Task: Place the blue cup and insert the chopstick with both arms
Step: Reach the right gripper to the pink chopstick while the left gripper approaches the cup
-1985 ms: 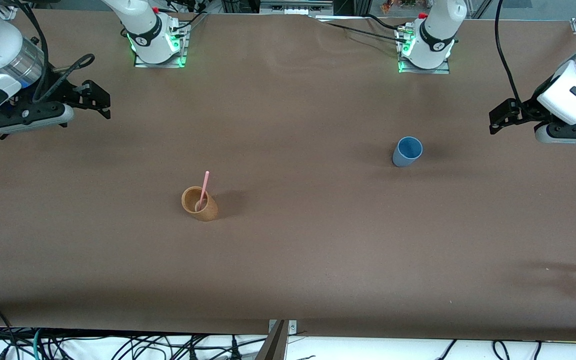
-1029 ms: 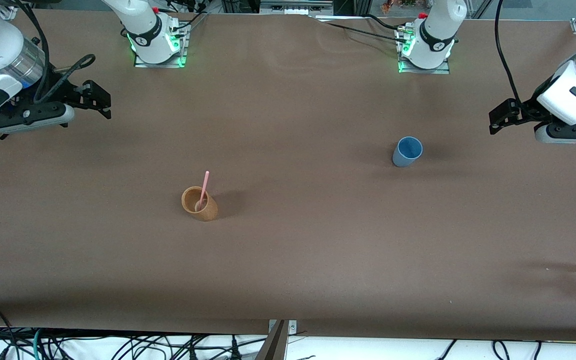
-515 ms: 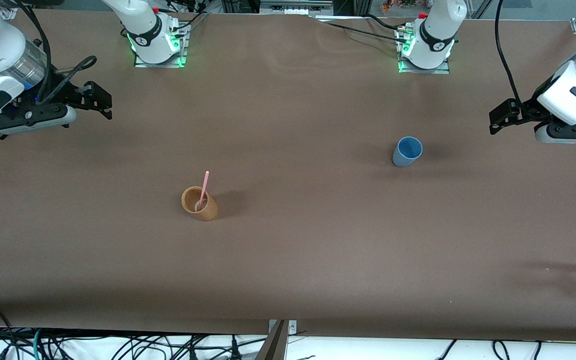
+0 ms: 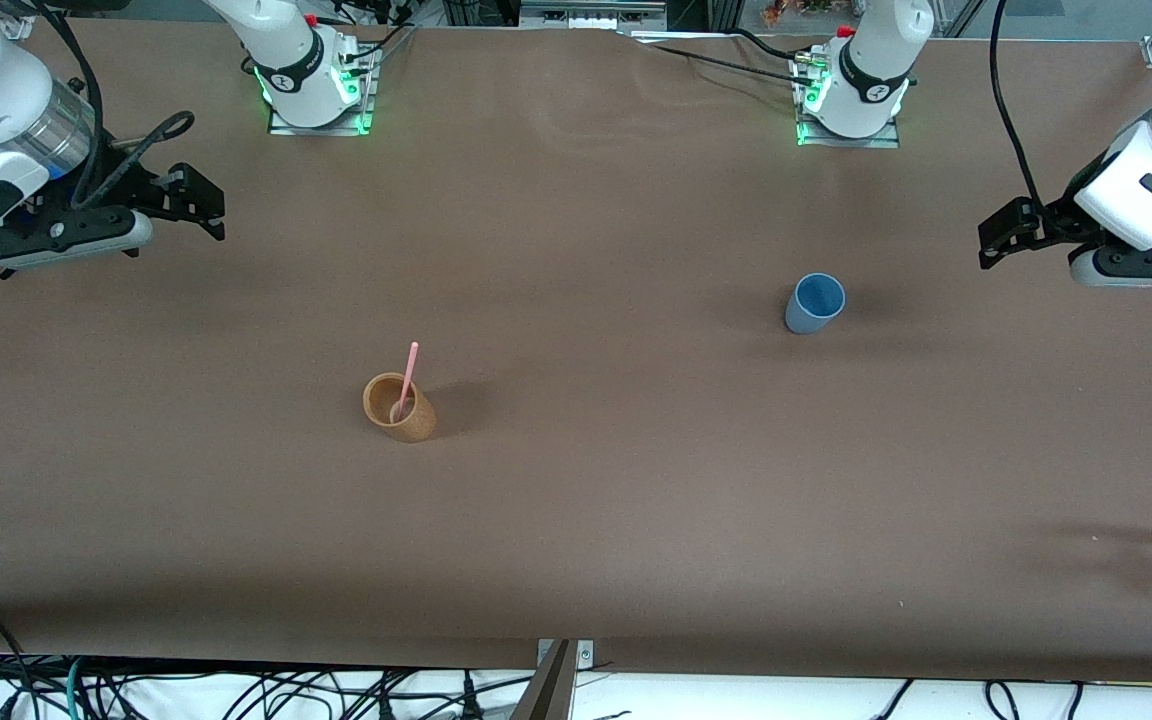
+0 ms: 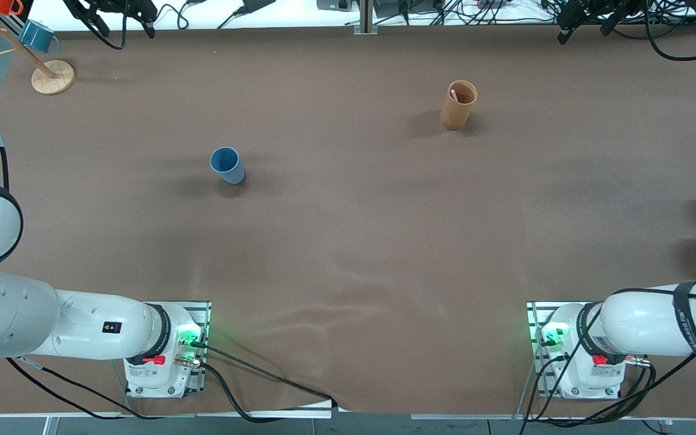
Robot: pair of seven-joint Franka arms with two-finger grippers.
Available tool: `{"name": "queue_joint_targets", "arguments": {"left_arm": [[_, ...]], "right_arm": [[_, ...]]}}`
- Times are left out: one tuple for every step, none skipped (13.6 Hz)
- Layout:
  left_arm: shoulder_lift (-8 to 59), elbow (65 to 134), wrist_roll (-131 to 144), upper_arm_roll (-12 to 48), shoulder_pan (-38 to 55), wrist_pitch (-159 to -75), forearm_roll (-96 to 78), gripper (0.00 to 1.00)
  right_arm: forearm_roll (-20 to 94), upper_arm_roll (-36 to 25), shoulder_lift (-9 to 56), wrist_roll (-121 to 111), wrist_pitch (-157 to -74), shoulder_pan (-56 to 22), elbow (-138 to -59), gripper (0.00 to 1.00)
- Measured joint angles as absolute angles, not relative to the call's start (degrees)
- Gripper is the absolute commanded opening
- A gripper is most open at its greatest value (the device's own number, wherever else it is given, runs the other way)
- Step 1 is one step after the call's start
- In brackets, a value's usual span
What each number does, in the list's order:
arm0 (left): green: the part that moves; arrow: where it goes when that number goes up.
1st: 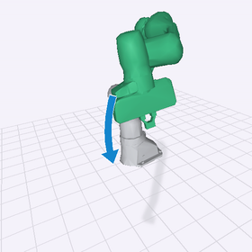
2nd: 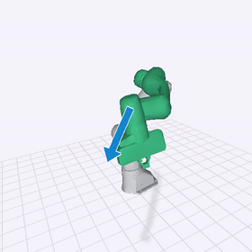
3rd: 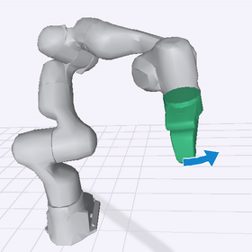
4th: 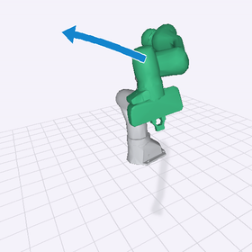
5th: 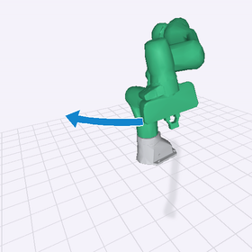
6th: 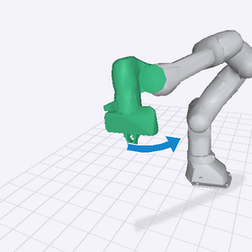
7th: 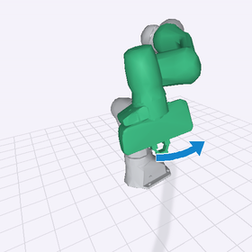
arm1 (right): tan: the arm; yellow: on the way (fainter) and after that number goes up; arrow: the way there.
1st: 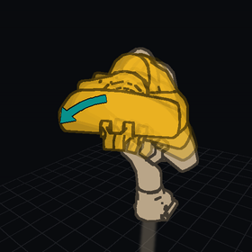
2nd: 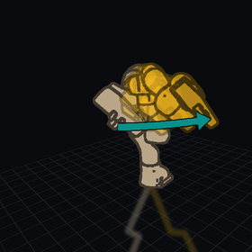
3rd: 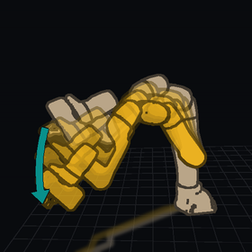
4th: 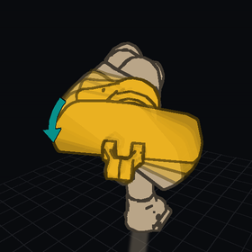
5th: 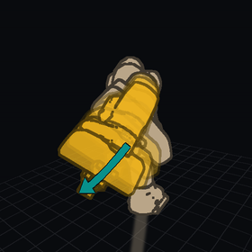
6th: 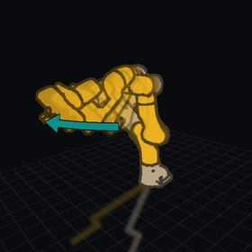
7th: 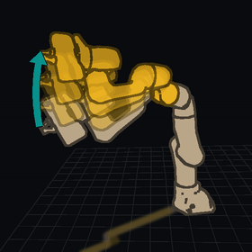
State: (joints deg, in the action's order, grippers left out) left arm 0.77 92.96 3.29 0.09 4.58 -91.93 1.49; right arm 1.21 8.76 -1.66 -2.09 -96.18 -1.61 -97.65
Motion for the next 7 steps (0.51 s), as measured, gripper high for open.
{"name": "queue_joint_targets", "arguments": {"left_arm": [[0.8,93.0,3.3,0.1,4.6,-91.9,1.5,1.00],[0.8,93.0,3.3,0.1,4.6,-91.9,1.5,1.00],[0.8,93.0,3.3,0.1,4.6,-91.9,1.5,1.00],[0.8,93.0,3.3,0.1,4.6,-91.9,1.5,1.00],[0.9,93.0,3.3,0.1,4.6,-91.9,1.5,1.00],[0.9,93.0,3.3,0.1,4.6,-91.9,1.5,1.00],[0.9,93.0,3.3,0.1,4.6,-91.9,1.5,1.00]], "right_arm": [[2.9,8.8,-1.2,-1.8,-96.6,-1.6,-97.7,1.00],[4.7,8.8,-0.4,-1.1,-97.3,-1.6,-97.7,1.00],[5.8,8.9,0.8,0.0,-98.4,-1.6,-97.6,1.00],[6.5,9.4,2.3,1.2,-99.8,-1.7,-97.4,1.00],[6.7,10.2,4.1,3.3,-101.5,-1.9,-97.2,1.00],[6.9,10.7,5.9,5.7,-103.1,-2.4,-97.1,1.00],[7.6,10.9,7.7,8.2,-104.2,-3.3,-97.0,1.00]]}}
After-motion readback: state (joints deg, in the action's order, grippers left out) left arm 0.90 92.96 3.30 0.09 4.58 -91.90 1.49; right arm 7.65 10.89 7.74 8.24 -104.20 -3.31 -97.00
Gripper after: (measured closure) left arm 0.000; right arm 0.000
